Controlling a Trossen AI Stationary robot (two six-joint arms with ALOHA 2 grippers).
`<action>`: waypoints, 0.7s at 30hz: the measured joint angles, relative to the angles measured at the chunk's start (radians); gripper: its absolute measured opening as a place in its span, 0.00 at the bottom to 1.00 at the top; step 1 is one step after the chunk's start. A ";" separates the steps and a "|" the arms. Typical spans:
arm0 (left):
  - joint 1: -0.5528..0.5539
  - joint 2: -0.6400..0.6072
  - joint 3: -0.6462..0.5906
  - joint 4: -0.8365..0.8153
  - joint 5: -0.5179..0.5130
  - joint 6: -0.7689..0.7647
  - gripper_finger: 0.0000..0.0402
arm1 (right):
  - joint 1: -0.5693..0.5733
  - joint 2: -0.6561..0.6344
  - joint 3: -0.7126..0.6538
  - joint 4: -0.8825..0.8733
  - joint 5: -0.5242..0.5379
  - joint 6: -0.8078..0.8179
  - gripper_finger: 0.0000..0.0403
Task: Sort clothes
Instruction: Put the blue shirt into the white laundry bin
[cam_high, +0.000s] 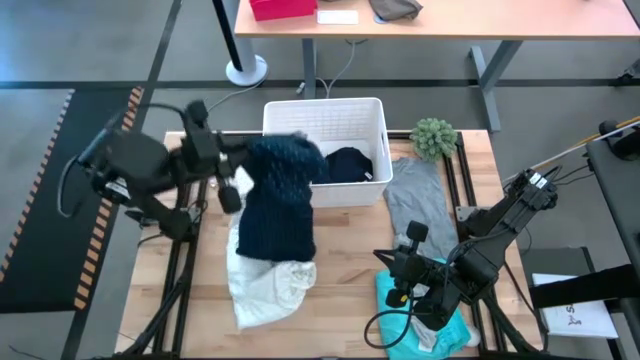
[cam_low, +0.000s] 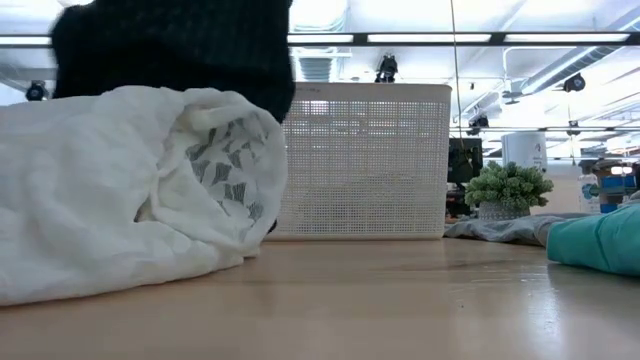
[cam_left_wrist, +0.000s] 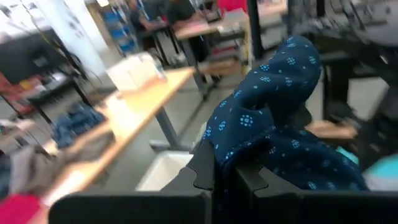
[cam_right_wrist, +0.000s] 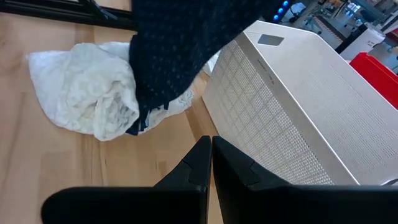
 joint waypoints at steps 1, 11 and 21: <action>0.014 0.000 0.011 0.030 0.004 0.038 0.00 | 0.000 0.000 0.000 0.000 0.000 0.001 0.00; 0.086 -0.032 0.010 0.367 0.025 0.346 0.00 | -0.032 0.000 0.000 0.006 0.008 0.006 0.00; 0.108 -0.039 0.009 0.569 0.078 0.491 0.00 | -0.147 -0.051 -0.001 0.129 0.030 -0.149 0.00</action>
